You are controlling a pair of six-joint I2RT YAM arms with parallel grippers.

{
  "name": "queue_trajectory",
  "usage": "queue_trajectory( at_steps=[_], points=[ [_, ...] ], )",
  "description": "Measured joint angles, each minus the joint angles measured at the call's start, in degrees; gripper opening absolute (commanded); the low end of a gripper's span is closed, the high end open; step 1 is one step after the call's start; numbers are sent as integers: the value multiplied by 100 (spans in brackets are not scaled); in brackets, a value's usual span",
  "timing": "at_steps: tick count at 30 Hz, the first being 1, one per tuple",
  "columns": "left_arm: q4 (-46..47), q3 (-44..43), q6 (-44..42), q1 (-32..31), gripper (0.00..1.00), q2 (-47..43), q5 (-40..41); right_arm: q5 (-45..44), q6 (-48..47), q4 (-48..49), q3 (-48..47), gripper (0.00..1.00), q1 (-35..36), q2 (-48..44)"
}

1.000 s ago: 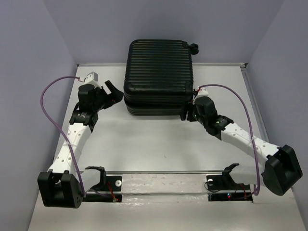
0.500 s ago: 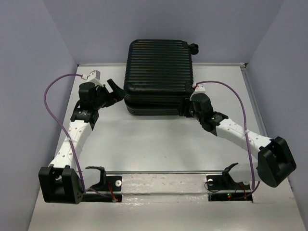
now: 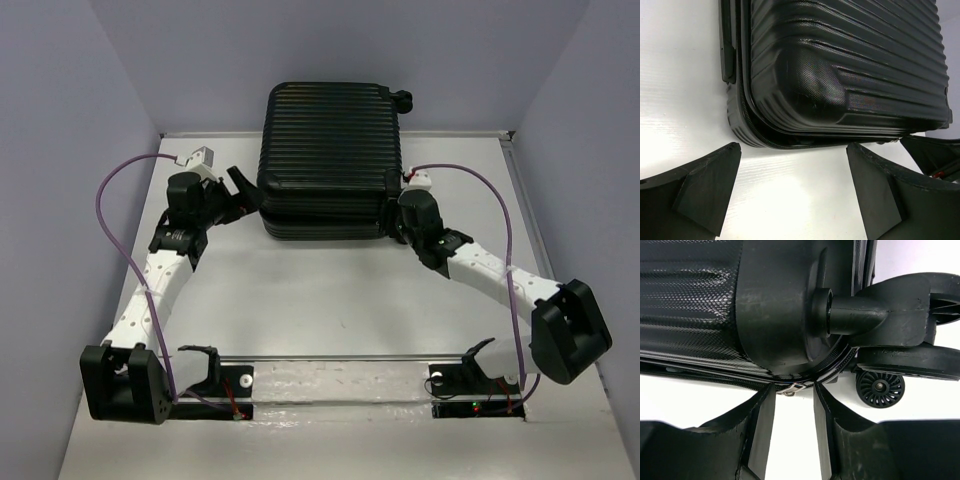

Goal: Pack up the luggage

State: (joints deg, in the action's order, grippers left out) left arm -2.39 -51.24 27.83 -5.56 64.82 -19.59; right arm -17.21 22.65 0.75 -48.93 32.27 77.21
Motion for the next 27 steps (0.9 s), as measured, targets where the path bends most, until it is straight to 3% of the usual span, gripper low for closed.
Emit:
queue_trajectory(
  at_steps=[8,10,13,23,27],
  points=[
    [0,0,-2,-52,99,92,-98,-22,26,13,-11,31,-35,114],
    [7,0,-4,-79,99,120,-105,0,24,63,-13,18,-35,164],
    [31,0,-17,-90,99,153,-120,48,-7,212,-15,7,-35,232],
    [138,0,4,-474,98,494,-122,621,-529,949,428,7,-9,24],
    [278,0,103,-848,96,756,-203,1145,-817,1241,610,7,555,-188]
  ],
)
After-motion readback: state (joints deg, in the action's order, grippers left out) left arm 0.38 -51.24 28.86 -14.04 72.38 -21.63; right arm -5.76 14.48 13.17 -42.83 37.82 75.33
